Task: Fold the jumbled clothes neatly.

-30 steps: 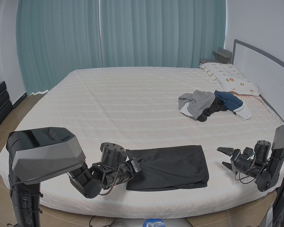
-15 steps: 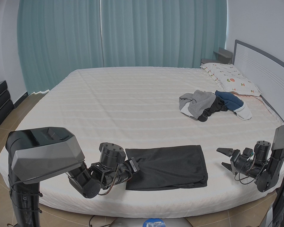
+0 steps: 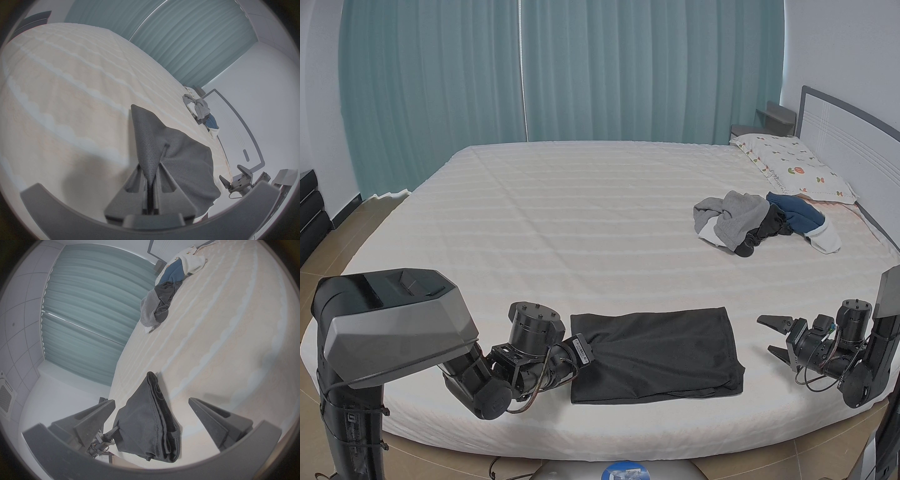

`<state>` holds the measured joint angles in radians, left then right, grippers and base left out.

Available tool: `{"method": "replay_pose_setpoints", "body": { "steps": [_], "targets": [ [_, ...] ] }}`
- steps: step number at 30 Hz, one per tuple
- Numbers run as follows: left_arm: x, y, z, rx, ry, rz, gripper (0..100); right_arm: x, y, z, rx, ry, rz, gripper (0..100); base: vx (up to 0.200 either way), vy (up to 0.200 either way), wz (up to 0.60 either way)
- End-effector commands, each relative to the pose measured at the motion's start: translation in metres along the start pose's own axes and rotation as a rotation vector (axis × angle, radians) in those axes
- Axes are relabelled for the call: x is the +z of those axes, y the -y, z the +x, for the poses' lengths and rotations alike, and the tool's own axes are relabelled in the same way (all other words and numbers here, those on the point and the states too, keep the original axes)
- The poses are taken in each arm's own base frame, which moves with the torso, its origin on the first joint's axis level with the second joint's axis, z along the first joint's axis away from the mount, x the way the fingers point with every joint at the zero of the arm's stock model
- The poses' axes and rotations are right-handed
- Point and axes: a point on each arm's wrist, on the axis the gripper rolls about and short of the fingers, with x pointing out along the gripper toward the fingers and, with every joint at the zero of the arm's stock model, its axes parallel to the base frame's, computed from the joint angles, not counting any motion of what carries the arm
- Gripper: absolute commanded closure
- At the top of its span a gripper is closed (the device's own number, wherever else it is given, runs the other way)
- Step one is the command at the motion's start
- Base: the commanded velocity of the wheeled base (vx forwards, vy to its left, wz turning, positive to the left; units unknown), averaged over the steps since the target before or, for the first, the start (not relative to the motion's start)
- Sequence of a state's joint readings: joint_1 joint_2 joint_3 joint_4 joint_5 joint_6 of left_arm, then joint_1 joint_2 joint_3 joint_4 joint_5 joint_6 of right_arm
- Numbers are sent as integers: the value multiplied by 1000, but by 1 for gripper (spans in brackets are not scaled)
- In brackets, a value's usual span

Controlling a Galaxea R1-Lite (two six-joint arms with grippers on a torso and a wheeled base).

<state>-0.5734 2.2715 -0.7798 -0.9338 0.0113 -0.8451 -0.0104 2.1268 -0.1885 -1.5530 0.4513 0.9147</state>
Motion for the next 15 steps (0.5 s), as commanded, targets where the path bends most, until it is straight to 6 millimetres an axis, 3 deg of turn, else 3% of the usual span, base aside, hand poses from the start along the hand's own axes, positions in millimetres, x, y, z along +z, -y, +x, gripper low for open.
{"method": "replay_pose_setpoints", "body": {
  "steps": [1,15],
  "targets": [
    [0,0,-1,2,-1,0,100,-8,-6,6,25,-32,-16,0,0,200,0],
    [1,-3,-4,11,0,-5,100,-16,-9,9,26,-61,-23,0,0,200,0]
  ]
}}
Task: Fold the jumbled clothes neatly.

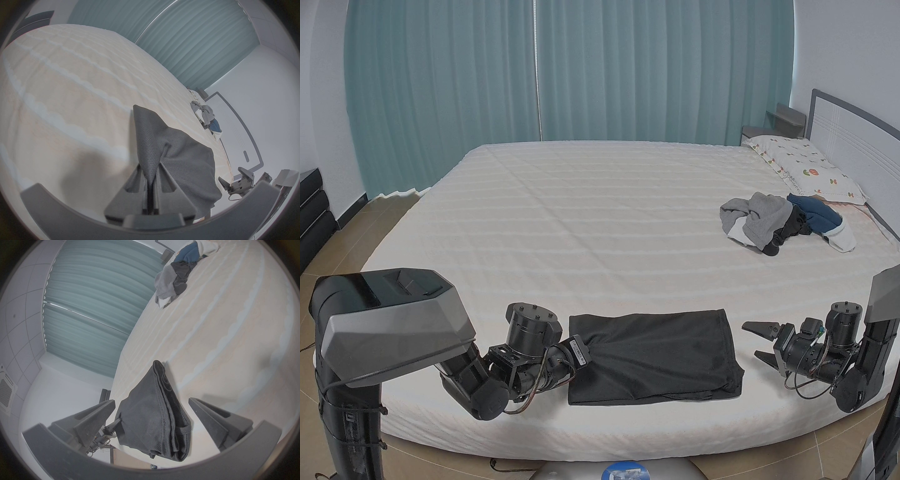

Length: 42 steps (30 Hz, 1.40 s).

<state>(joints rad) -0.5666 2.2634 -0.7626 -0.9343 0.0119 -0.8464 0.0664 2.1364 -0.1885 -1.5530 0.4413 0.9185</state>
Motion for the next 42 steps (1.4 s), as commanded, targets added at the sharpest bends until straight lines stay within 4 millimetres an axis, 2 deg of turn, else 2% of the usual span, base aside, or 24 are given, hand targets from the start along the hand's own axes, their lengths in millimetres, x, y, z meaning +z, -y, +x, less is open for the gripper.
{"method": "replay_pose_setpoints", "body": {
  "steps": [1,13,35,36,42],
  "targets": [
    [0,0,-1,2,1,-1,100,0,0,0,5,0,-4,0,0,200,0],
    [-2,-1,-2,18,7,2,100,-2,2,2,-2,-6,-3,0,0,200,0],
    [-15,4,-11,27,-11,26,100,-2,2,2,-3,-4,-4,0,0,0,0],
    [-17,5,-11,27,-14,29,0,-2,2,1,-3,-4,-4,0,0,0,0],
    [-16,7,-19,21,-13,30,0,-2,2,0,-9,-1,-7,0,0,0,0]
  ]
}}
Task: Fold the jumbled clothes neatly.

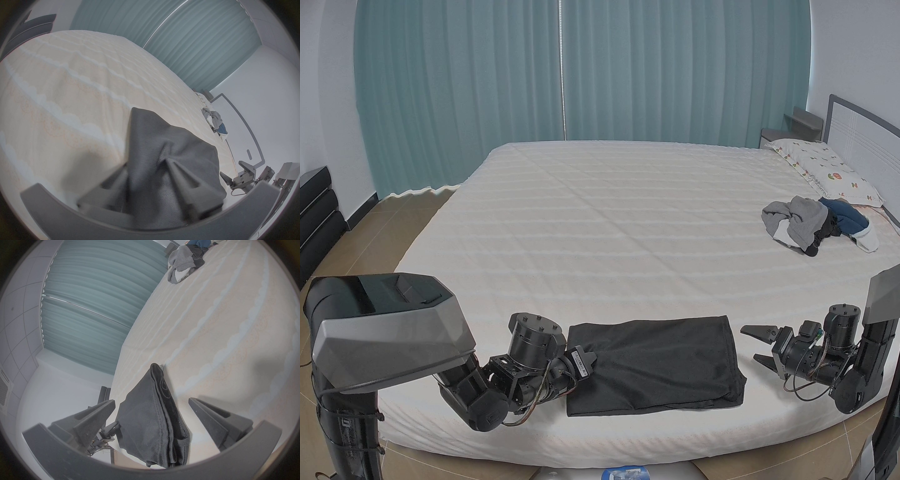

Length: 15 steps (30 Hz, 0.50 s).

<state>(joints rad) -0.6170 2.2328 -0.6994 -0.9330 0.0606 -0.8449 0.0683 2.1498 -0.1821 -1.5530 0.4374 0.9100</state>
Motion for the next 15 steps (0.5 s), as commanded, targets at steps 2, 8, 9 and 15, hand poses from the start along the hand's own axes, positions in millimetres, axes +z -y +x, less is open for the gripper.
{"method": "replay_pose_setpoints", "body": {
  "steps": [2,8,9,15],
  "targets": [
    [4,4,-10,-14,10,0,0,2,-2,-1,10,13,-18,0,0,0,0],
    [14,6,-30,-30,42,-3,0,-6,-11,-3,-13,37,-95,0,0,0,0],
    [18,7,-36,-36,54,-7,0,-8,-13,-3,-18,50,-106,0,0,0,0],
    [44,8,-86,-53,176,23,0,-10,-37,-30,-7,147,-208,0,0,0,0]
  ]
}}
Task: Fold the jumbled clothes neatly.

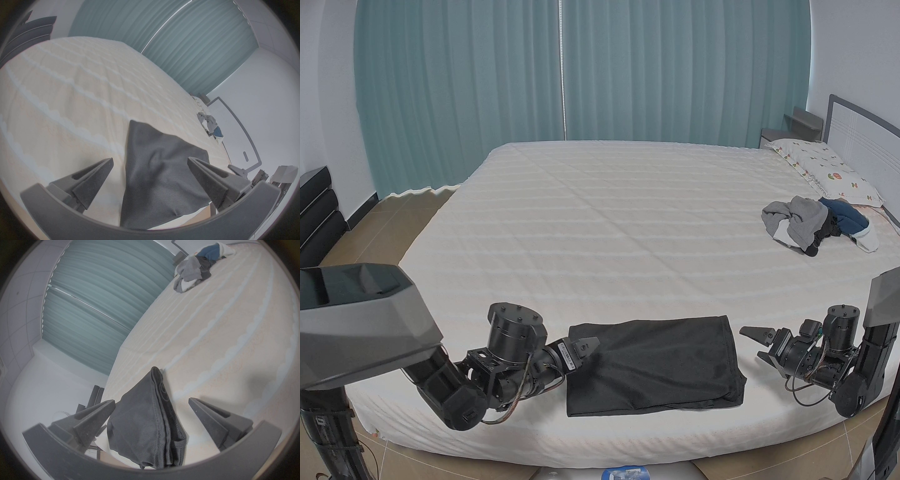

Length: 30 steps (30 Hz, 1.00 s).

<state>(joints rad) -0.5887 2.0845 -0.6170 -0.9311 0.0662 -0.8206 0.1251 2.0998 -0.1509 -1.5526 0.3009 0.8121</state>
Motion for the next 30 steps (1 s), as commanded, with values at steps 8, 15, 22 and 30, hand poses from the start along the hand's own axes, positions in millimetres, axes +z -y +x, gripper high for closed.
{"method": "replay_pose_setpoints", "body": {
  "steps": [8,15,22,30],
  "targets": [
    [42,8,-129,-54,312,80,0,22,-51,-98,59,354,-303,0,0,0,0],
    [43,5,-190,55,566,211,0,19,-67,-169,-13,555,-525,0,0,0,0],
    [27,-14,-250,151,752,277,0,-3,-79,-228,-22,619,-581,0,0,0,0],
    [16,-42,-300,295,873,287,0,-41,-75,-273,17,460,-661,0,0,0,0]
  ]
}}
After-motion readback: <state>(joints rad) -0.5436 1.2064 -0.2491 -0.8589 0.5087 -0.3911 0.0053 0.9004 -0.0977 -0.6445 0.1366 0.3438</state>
